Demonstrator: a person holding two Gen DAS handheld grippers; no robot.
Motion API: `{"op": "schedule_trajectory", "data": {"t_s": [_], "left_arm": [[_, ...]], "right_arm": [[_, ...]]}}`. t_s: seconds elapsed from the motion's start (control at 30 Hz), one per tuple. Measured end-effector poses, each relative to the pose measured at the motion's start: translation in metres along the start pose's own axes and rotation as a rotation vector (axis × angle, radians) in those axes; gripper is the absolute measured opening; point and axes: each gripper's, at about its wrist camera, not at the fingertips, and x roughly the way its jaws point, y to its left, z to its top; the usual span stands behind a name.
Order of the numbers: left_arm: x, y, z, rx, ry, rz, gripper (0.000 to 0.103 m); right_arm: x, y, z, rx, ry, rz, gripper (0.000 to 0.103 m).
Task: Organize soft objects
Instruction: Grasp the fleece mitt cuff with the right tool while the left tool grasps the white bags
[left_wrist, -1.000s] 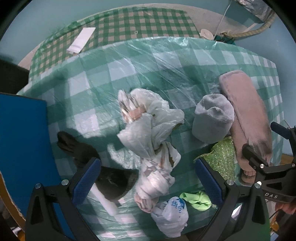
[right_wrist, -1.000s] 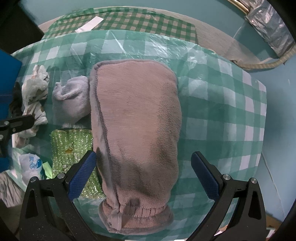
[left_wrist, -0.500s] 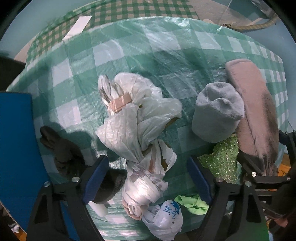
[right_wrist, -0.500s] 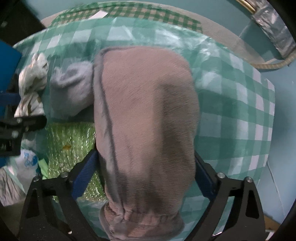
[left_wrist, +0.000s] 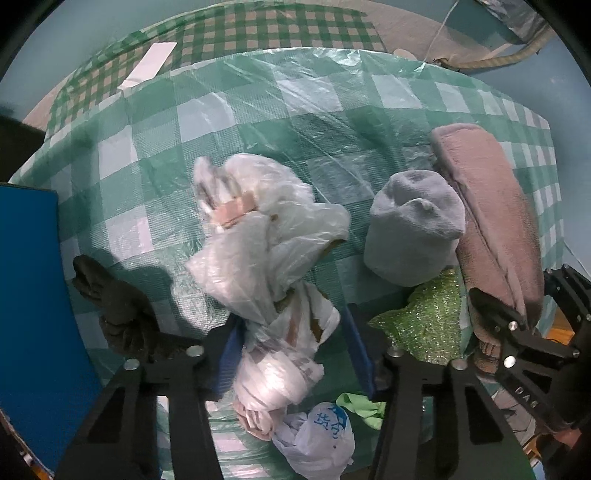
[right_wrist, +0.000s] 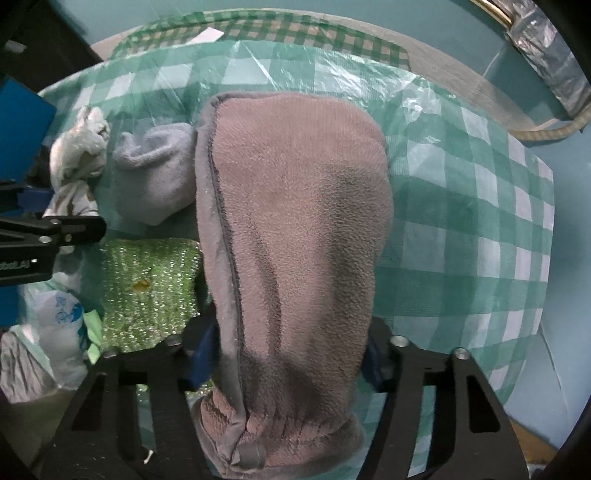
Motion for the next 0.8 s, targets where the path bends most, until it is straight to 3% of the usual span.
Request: {"op": "schedule_trajectory", "data": {"t_s": [0.1,0.3,0.8], "left_arm": [[-0.001,0.0,-0.003,0.009,0.001,-0.009,0.049],[-0.004,0.004,-0.01,0.015,0.006,-0.051,0.048],[-0.036,0.007,-0.023,0.048,-0.074,-0.073,0.048]], "right_arm": [[-0.005,-0.005,-0.003,0.021,-0.013,0.028,0.04],[-0.015,-0.011,-0.005,0.062,-0.035,0.085,0.03],[-0.051,0.009,-0.018,0.048,-0.095,0.104,0.029]]}}
